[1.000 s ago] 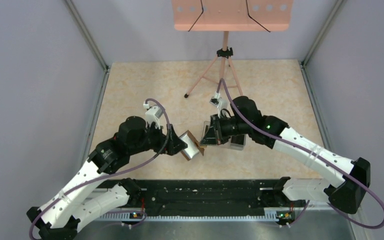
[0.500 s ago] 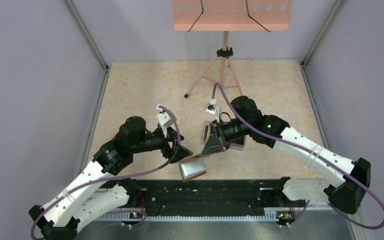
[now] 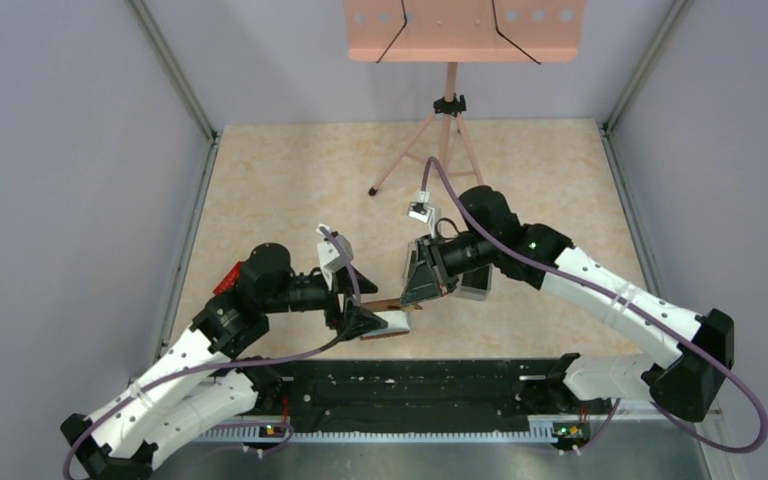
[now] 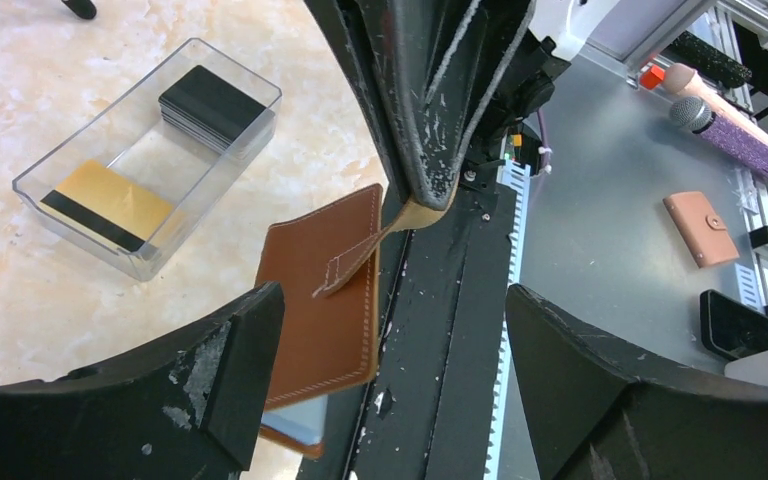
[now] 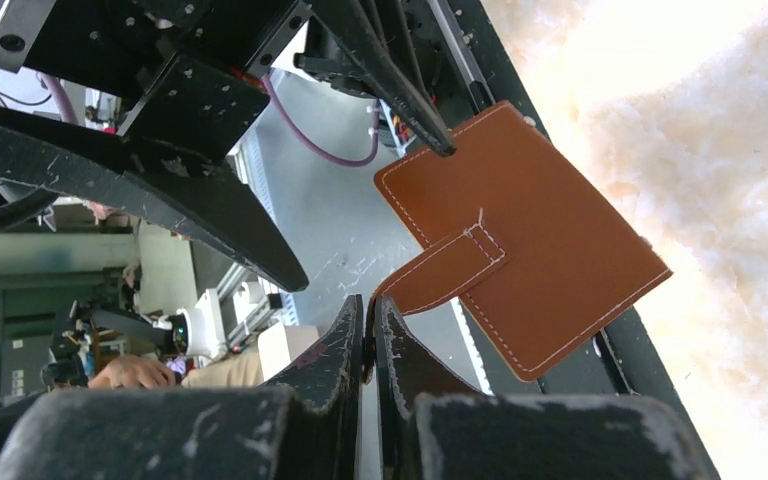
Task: Put the credit cards into the card holder
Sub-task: Open the card holder at the center of the board.
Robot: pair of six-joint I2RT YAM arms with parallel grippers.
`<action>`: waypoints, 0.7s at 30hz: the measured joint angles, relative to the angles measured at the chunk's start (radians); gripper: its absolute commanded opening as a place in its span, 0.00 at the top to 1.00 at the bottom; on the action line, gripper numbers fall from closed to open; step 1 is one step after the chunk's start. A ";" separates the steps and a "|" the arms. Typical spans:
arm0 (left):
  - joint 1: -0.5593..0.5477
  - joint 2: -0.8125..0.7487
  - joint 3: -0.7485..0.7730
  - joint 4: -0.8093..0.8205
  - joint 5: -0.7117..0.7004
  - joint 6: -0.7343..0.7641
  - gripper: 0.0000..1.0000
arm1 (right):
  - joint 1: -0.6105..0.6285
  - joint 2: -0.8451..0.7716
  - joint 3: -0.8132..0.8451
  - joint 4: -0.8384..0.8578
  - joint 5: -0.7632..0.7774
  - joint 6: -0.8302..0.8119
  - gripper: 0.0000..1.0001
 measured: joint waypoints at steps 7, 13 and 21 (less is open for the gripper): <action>-0.005 -0.014 -0.040 0.005 -0.015 0.000 0.17 | -0.003 0.009 0.006 0.005 -0.013 0.024 1.00; -0.013 -0.015 -0.071 0.006 -0.050 0.009 0.27 | -0.004 0.009 0.018 0.031 -0.043 0.047 1.00; -0.020 0.010 -0.073 0.024 -0.066 0.026 0.94 | -0.005 0.010 0.018 0.048 -0.051 0.066 1.00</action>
